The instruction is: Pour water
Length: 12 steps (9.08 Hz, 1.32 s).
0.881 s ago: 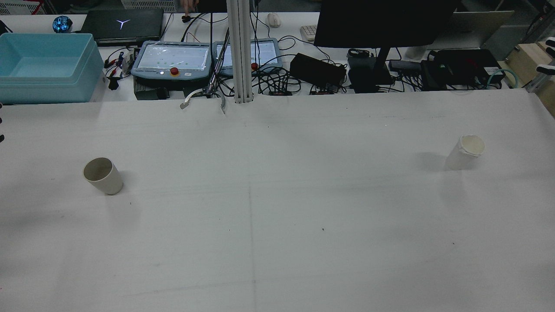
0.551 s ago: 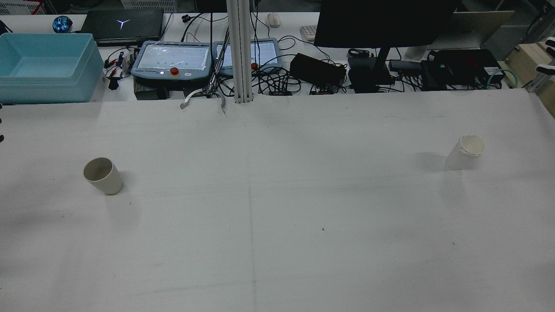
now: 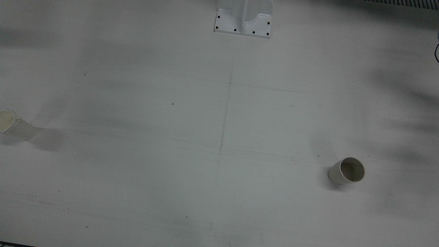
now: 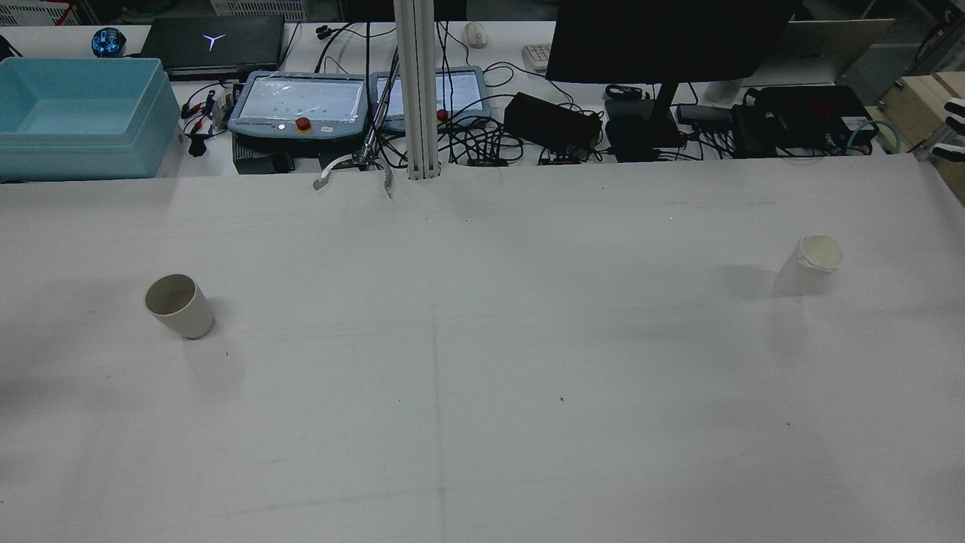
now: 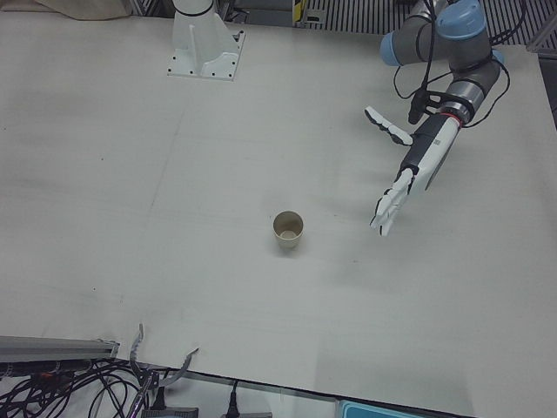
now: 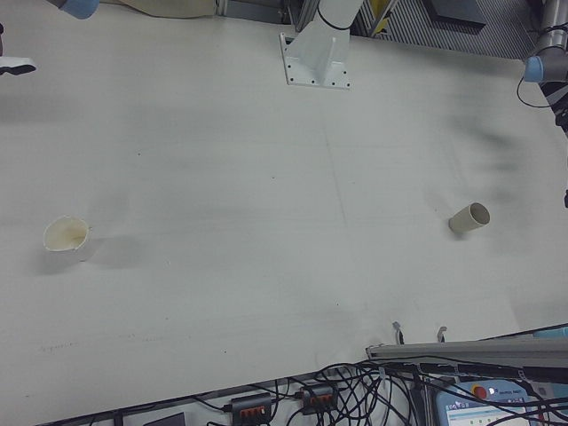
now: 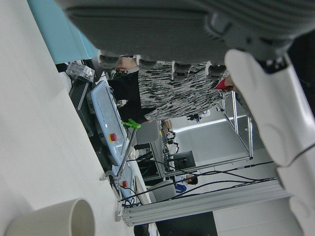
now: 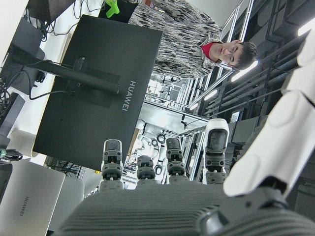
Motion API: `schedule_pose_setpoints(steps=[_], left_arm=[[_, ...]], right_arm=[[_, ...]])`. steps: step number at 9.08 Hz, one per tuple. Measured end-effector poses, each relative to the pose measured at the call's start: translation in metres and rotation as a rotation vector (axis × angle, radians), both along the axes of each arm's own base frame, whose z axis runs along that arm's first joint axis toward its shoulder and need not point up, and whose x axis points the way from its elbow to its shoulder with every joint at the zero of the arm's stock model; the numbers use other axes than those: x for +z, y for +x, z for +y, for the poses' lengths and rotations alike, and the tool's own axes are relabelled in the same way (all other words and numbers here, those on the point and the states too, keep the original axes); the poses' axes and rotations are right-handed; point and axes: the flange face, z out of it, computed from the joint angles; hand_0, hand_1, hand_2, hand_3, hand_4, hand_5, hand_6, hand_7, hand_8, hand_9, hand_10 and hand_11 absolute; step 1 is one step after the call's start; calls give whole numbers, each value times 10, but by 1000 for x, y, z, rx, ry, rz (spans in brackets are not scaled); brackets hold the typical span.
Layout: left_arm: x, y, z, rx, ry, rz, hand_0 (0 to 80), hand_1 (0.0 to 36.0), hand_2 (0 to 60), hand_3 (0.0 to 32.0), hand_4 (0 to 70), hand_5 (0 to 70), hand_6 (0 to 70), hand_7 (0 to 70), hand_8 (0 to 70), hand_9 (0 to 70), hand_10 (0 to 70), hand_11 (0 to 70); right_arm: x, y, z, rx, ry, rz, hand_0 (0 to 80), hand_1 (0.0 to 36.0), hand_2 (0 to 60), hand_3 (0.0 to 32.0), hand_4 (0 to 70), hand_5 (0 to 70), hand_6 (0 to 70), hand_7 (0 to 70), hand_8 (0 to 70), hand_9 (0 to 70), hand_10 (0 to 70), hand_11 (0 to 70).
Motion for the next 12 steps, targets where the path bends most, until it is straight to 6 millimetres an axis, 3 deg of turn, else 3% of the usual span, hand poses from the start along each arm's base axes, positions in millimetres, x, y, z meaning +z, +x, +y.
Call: schedule_pose_setpoints(steps=[1,2,3,4,5,6,7,8,10,12], left_arm=[[36,13,-4,-6,60,-67,522,128,0,104,115,0,17,137,11,13,18,45],[73,27,-11,-5,89,-111,495,105,4,112,114,0,12,126,8,11,4,22],[105,39,-23,-2,102,-135,526,159,65,180,82,0,0,115,13,9,0,17],[122,48,-31,1,108,-147,534,175,92,166,78,0,0,112,13,8,2,25],[130,59,-38,10,113,-157,520,158,86,128,107,0,3,108,5,7,5,28],[130,69,-44,19,114,-164,521,157,84,116,123,0,7,106,3,7,6,29],[127,80,-48,29,124,-172,543,179,89,112,133,0,12,116,3,9,10,37],[119,100,-52,48,139,-178,551,188,94,118,135,0,7,114,0,8,6,32],[101,155,-57,89,150,-172,524,158,82,104,145,0,10,115,2,9,5,28],[86,201,-58,121,143,-164,521,153,76,94,150,0,15,117,3,9,6,29]], right_arm=[[17,1,10,-5,-46,-8,465,117,150,0,92,700,117,233,86,116,129,198],[39,2,20,-8,-97,-17,465,119,173,0,74,700,139,271,103,137,138,211],[62,3,29,-11,-146,-21,459,113,185,0,57,700,149,298,114,145,140,213],[77,3,35,-22,-175,-19,459,115,194,0,58,700,156,311,111,152,144,220],[85,1,37,-37,-192,-14,459,116,196,0,72,700,160,312,108,154,138,210],[88,0,38,-46,-198,-12,458,114,187,0,75,700,154,299,104,150,134,204],[89,0,39,-50,-201,-11,459,115,179,0,71,700,148,284,100,143,129,197],[89,-1,38,-52,-201,-10,464,122,179,0,72,700,146,278,97,138,121,186],[89,0,38,-51,-201,-11,469,133,184,0,66,700,139,270,94,133,110,171],[90,1,39,-48,-203,-14,466,127,168,0,51,700,124,243,90,125,112,175]])
